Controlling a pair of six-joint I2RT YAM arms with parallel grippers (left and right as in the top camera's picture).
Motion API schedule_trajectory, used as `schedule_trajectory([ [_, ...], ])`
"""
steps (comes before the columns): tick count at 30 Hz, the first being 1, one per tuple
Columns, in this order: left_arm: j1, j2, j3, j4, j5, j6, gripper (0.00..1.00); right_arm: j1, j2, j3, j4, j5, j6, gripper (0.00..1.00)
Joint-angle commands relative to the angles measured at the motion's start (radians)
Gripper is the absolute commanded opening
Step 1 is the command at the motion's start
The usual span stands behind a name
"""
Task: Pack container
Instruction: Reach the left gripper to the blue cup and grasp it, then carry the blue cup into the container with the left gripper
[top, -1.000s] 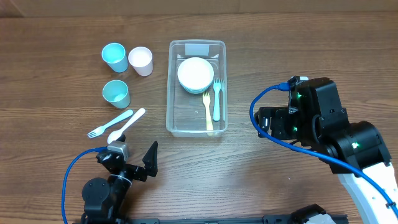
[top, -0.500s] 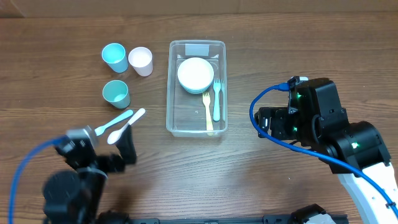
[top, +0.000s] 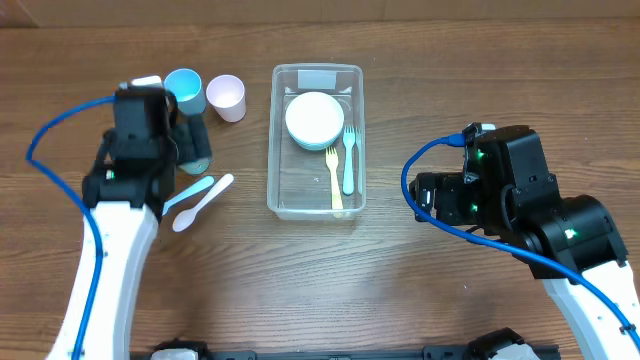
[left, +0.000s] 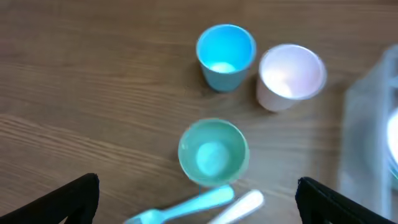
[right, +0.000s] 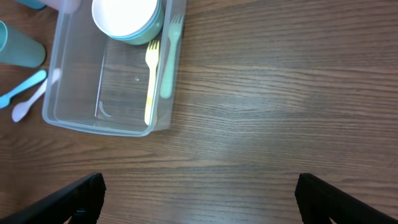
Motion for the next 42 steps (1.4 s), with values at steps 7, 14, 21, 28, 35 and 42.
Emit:
schedule_trajectory([
  [7,0.217,0.457,0.423,0.013,0.185,0.137,1.0,0.001,-0.003,0.003,0.006,0.01,0.0,1.0],
  [14,0.221,0.757,0.564,0.113,0.182,0.146,0.99,0.001,-0.003,0.003,0.006,0.01,0.0,1.0],
  [21,0.218,0.873,0.565,0.212,0.304,0.104,0.92,0.001,-0.003,0.003,0.006,0.01,0.0,1.0],
  [28,0.197,0.959,0.565,0.237,0.317,0.082,0.74,0.001,-0.003,0.003,0.006,0.01,0.0,1.0],
  [35,0.197,0.962,0.777,0.064,0.308,0.043,0.04,0.001,-0.003,0.003,0.006,0.01,0.0,1.0],
  [42,0.148,0.869,1.22,-0.413,0.296,0.044,0.04,0.001,-0.003,0.003,0.006,0.01,0.0,1.0],
])
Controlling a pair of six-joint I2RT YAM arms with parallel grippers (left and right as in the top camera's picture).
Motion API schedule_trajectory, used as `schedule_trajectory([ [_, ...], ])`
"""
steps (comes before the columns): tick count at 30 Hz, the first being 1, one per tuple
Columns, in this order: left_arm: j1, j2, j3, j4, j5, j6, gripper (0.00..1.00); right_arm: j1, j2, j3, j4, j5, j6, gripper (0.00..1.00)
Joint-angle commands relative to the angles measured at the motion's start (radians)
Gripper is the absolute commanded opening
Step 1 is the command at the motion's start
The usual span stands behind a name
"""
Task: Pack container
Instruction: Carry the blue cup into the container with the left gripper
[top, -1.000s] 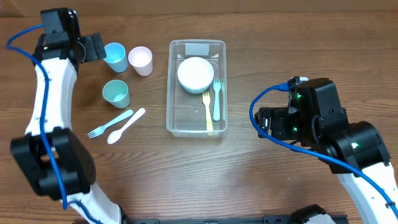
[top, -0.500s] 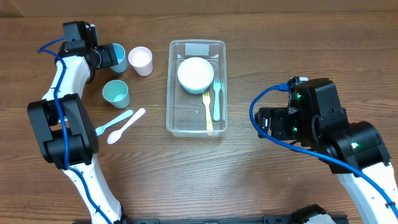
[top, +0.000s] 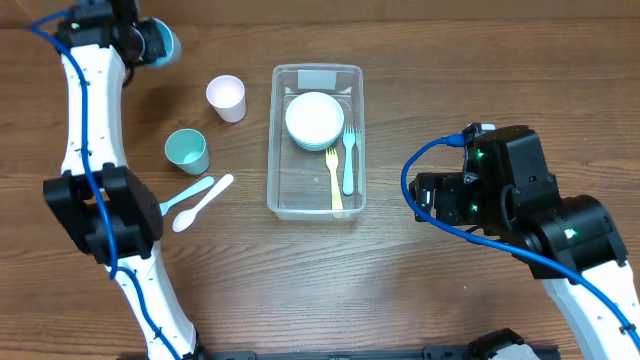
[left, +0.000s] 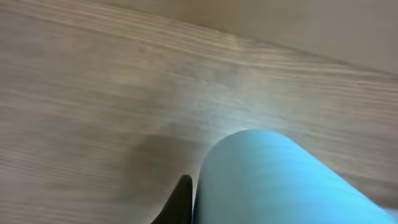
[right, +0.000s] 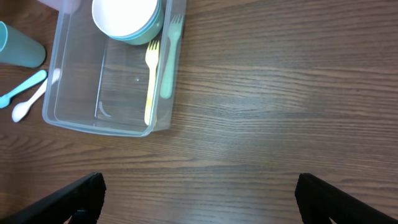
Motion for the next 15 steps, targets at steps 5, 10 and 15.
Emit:
schedule_trajectory([
  [5,-0.245,-0.33,0.101,-0.409,0.022,-0.006,0.04,0.001,-0.003,0.003,0.006,0.01,0.0,1.0],
  [10,-0.461,-0.362,-0.017,-0.505,-0.031,-0.051,0.04,0.001,-0.003,0.003,0.006,0.01,0.0,1.0],
  [15,-0.662,-0.439,-0.276,-0.389,-0.198,-0.111,0.04,0.001,-0.003,0.003,0.006,0.01,0.0,1.0],
])
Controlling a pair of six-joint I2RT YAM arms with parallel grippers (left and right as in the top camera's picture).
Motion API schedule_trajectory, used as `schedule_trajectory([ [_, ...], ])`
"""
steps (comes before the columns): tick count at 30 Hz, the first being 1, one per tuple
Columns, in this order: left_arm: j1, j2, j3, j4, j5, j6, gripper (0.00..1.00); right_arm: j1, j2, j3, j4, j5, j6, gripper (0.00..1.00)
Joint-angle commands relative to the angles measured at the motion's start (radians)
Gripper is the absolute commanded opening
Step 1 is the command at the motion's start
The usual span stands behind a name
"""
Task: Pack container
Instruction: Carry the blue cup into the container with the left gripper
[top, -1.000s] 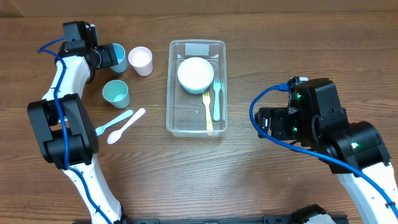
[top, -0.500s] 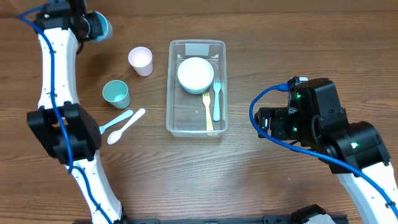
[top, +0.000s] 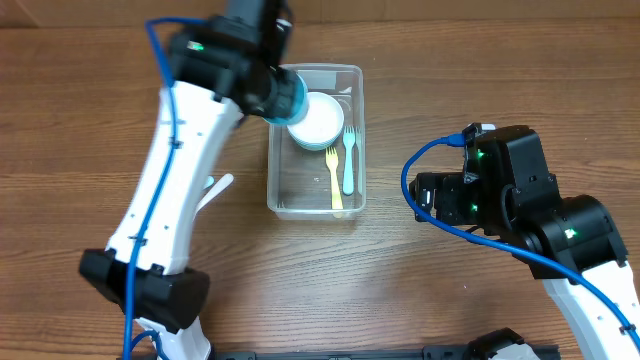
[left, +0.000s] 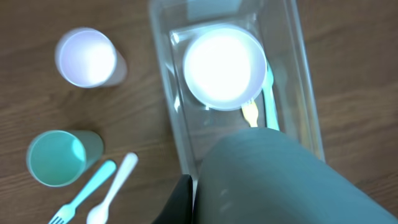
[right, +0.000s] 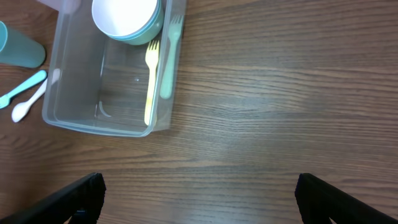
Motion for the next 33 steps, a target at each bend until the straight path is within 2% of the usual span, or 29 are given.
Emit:
schedule_trajectory([
  [1,-0.095,-0.081,-0.173,0.073,-0.098,-0.047,0.04,0.001,-0.003,0.003,0.005,0.01,0.0,1.0],
  [4,-0.086,-0.145,-0.393,0.17,-0.021,-0.048,0.04,0.001,-0.003,0.003,0.005,0.01,0.0,1.0],
  [8,-0.088,-0.148,-0.545,0.204,-0.022,-0.048,0.04,0.001,-0.003,0.003,0.005,0.01,0.0,1.0],
  [12,-0.087,-0.148,-0.71,0.399,-0.033,-0.074,0.04,0.001,-0.003,0.003,0.005,0.01,0.0,1.0],
  [17,-0.08,-0.141,-0.812,0.587,-0.068,-0.074,0.04,0.001,-0.003,0.003,0.005,0.01,0.0,1.0],
  [25,-0.023,-0.04,-0.837,0.679,-0.09,-0.073,0.05,0.001,-0.003,0.003,0.005,0.01,0.0,1.0],
  [27,-0.021,-0.034,-0.837,0.693,-0.09,-0.072,0.09,0.001,-0.003,0.003,0.005,0.01,0.0,1.0],
  [29,-0.021,-0.034,-0.837,0.697,-0.09,-0.073,0.25,0.001,-0.003,0.003,0.005,0.01,0.0,1.0],
  [33,-0.021,-0.034,-0.837,0.697,-0.089,-0.074,0.31,0.001,-0.003,0.003,0.005,0.01,0.0,1.0],
])
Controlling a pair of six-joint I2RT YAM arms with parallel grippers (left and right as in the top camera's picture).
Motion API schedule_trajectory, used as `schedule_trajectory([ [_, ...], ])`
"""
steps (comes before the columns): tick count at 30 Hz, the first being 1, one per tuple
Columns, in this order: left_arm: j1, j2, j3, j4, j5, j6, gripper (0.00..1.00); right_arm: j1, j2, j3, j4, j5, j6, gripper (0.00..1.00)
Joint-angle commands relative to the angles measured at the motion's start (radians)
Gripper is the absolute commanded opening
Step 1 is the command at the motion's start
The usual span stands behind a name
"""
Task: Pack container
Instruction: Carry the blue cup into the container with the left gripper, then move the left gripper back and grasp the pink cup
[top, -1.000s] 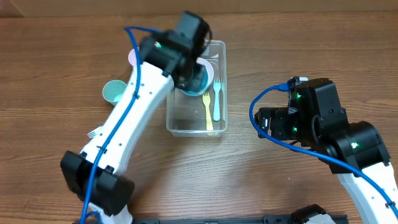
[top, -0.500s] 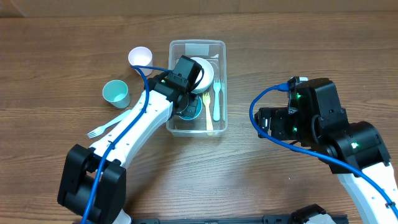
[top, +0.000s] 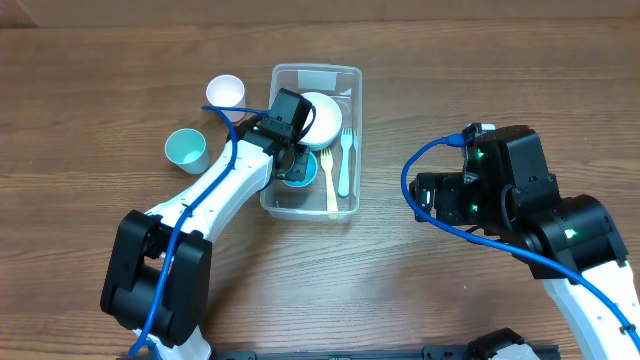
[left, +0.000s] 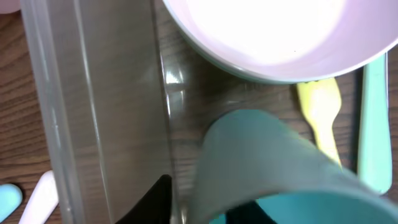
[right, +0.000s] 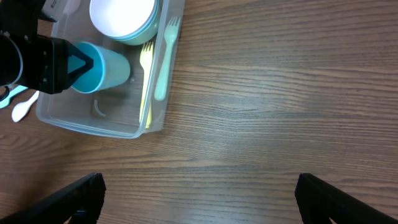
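The clear plastic container (top: 352, 82) holds a white bowl (top: 322, 112), a teal fork (top: 345, 165) and a yellow fork (top: 332, 192). My left gripper (top: 290, 155) reaches into the container's left half and is shut on the blue cup (top: 299, 170), which sits low inside, tilted, beside the bowl (left: 273, 31) and the yellow fork (left: 320, 115). The blue cup (right: 106, 65) also shows in the right wrist view. My right gripper (right: 200, 202) is open over bare wood, right of the container.
A pink cup (top: 224, 92) and a teal cup (top: 186, 150) stand on the table left of the container. A white spoon (right: 23, 109) lies beside the container's left wall (left: 93, 106). My left arm crosses the table's left middle.
My left gripper, then high over the container with the blue cup, is now down inside its left half with the cup. The container's near end has shifted slightly left.
First my left gripper was open above the three cups. Then it was shut on the blue cup at the far left of the table. After that it held the cup over the container, and now the cup is inside. The right arm stayed still.
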Motion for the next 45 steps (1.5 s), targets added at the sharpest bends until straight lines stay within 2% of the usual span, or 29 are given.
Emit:
schedule_trajectory([
  [1,0.006,0.018,-0.008,0.0,-0.017,-0.01,0.33,0.001,-0.003,0.003,0.006,0.01,0.0,1.0],
  [5,0.005,0.018,-0.004,0.001,-0.003,-0.01,0.36,0.001,-0.003,0.003,0.006,0.01,0.0,1.0],
  [10,0.004,-0.022,0.103,-0.066,0.105,-0.009,0.34,0.001,-0.003,0.003,0.006,0.01,0.0,1.0],
  [12,0.0,-0.056,0.167,-0.114,0.117,-0.009,0.31,0.001,-0.003,0.003,0.006,0.01,0.0,1.0],
  [13,-0.006,-0.095,0.206,-0.148,0.112,-0.009,0.27,0.001,-0.003,0.003,0.006,0.01,0.0,1.0],
  [16,0.004,-0.245,0.239,-0.15,0.08,-0.016,0.28,0.001,-0.003,0.003,0.006,0.01,0.0,1.0],
  [18,0.061,-0.36,0.238,-0.142,-0.06,-0.016,0.34,0.001,-0.003,0.003,0.006,0.01,0.0,1.0],
  [20,0.173,-0.389,0.238,-0.143,-0.058,-0.009,0.34,0.001,-0.003,0.003,0.006,0.01,0.0,1.0],
  [23,0.371,-0.332,0.206,-0.116,0.055,-0.003,0.33,0.001,-0.003,0.003,0.006,0.01,0.0,1.0],
  [25,0.415,-0.261,0.206,-0.091,0.087,0.047,0.33,0.001,-0.003,0.003,0.006,0.01,0.0,1.0],
  [28,0.418,-0.137,0.206,-0.027,0.098,0.085,0.33,0.001,-0.003,0.003,0.006,0.01,0.0,1.0],
  [31,0.425,-0.024,0.206,0.091,0.174,0.085,0.36,0.001,-0.003,0.003,0.006,0.01,0.0,1.0],
  [35,0.424,0.038,0.206,0.156,0.2,0.085,0.41,0.001,-0.003,0.003,0.006,0.01,0.0,1.0],
  [45,0.431,0.159,0.207,0.278,0.162,0.085,0.46,0.001,-0.003,0.003,0.006,0.01,0.0,1.0],
])
